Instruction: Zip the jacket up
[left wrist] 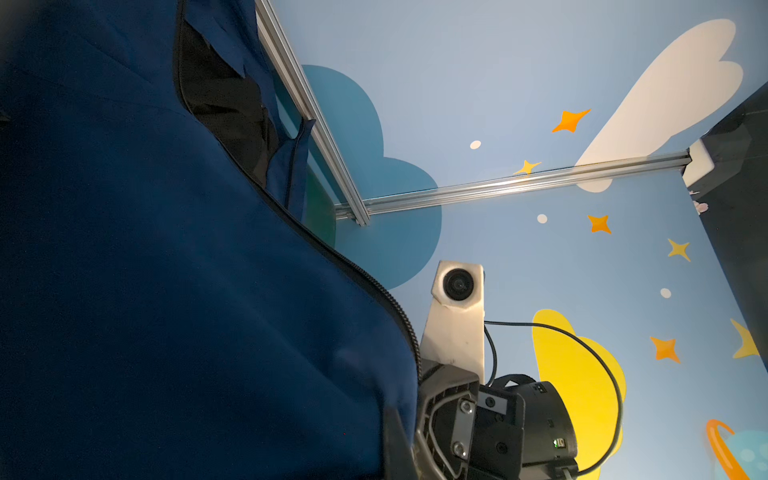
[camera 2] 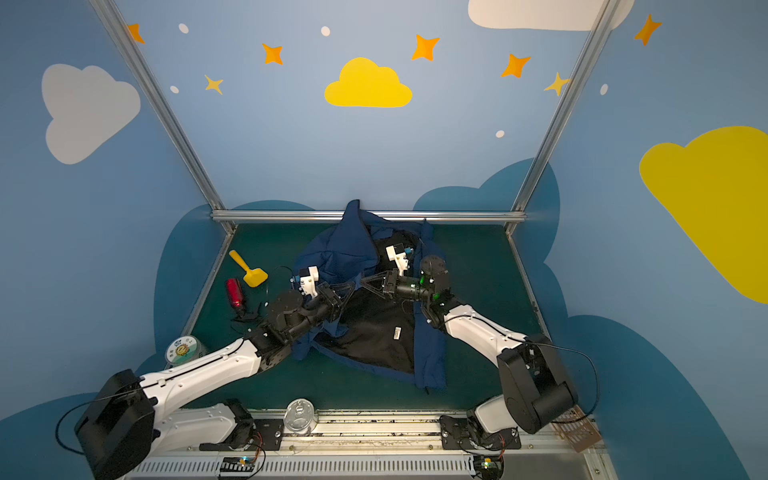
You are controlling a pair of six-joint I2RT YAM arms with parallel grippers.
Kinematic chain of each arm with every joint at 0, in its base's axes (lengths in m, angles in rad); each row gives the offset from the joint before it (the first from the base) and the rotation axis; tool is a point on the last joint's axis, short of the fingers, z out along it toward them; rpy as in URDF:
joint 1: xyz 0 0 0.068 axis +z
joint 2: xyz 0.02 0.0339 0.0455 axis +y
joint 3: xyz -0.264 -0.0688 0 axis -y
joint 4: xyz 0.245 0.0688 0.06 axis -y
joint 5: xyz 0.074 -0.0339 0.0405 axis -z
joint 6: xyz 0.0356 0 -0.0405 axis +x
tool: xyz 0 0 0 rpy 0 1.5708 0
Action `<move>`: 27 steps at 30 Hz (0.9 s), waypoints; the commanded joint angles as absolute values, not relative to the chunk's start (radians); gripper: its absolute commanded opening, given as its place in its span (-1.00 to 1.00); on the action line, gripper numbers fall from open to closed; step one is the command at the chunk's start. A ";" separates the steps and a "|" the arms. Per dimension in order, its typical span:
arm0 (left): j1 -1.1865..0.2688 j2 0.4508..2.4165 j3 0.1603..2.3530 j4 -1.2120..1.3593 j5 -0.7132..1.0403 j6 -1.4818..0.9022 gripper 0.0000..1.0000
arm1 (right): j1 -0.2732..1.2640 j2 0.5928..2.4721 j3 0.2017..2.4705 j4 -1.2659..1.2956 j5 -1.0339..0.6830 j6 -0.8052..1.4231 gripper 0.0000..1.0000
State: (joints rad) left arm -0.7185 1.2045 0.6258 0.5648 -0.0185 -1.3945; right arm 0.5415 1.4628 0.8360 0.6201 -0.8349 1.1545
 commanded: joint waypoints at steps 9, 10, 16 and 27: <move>-0.712 1.189 0.660 0.592 0.012 -1.368 -0.60 | 0.564 1.514 0.882 0.680 -0.842 1.185 -1.00; -0.710 1.188 0.660 0.593 0.012 -1.366 -0.55 | 0.567 1.516 0.884 0.680 -0.842 1.186 -1.00; -0.709 1.189 0.656 0.609 0.016 -1.369 -0.48 | 0.577 1.527 0.892 0.679 -0.845 1.181 -1.00; -0.695 1.189 0.613 0.619 0.013 -1.410 0.01 | 0.573 1.495 0.886 0.652 -0.830 1.149 -1.00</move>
